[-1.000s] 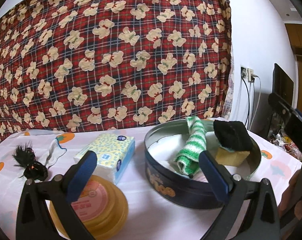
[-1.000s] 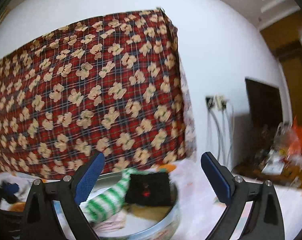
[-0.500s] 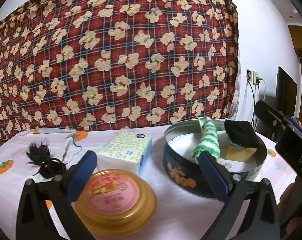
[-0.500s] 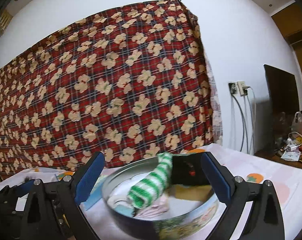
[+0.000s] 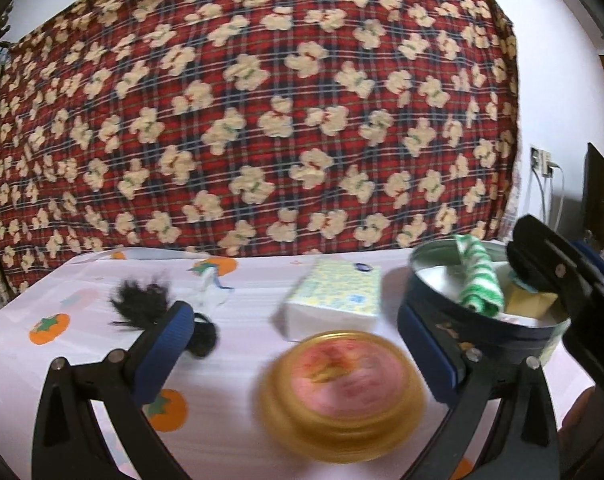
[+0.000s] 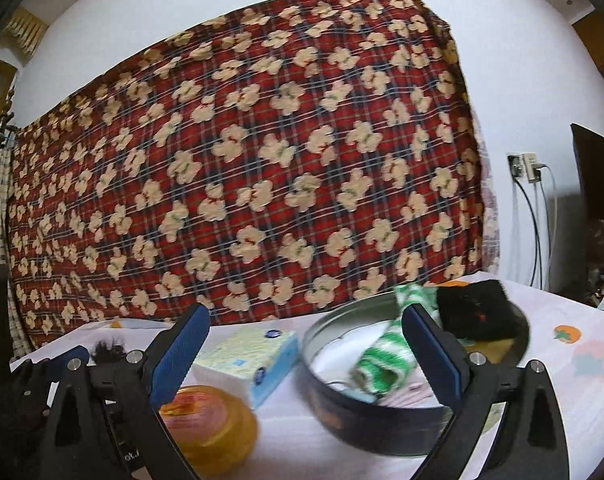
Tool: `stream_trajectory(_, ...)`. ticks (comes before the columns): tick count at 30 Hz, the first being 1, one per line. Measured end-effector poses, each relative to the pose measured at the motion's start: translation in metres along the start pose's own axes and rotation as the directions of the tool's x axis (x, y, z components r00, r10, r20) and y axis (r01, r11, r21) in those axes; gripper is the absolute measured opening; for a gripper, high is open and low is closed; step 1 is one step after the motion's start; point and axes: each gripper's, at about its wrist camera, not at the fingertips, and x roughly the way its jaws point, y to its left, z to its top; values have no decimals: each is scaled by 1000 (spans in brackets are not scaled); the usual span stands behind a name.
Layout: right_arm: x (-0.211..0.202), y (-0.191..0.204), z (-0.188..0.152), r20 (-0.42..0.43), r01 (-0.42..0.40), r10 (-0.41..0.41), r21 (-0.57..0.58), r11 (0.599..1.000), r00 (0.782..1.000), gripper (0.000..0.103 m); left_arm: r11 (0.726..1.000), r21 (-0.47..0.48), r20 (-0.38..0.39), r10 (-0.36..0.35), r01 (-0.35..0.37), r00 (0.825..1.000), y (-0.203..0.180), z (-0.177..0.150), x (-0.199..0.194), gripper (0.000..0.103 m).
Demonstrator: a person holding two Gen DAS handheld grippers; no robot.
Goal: Organize soft objects
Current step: 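Withdraw both open grippers from the tin toward the black pom-pom keychain, then lower the left gripper onto the black pom-pom keychain and grasp it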
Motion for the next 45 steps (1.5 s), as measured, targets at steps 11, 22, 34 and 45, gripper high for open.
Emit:
stream_trajectory(11, 11, 61, -10, -28, -95, 94, -18, 995, 995, 98, 993, -24, -14, 113, -114, 993, 61, 0, 8, 103)
stream_trajectory(22, 36, 115, -21, -78, -61, 60, 0, 998, 995, 99, 980, -62, -52, 186, -190, 981, 111, 0, 18, 103)
stream_trajectory(34, 68, 136, -24, -85, -8, 9, 5, 1000, 996, 99, 963, -105, -168, 231, -250, 958, 147, -1, 42, 102)
stream_trajectory(45, 70, 122, -24, -105, -19, 27, 78, 997, 994, 98, 965, -119, -376, 174, -234, 910, 138, 0, 122, 83)
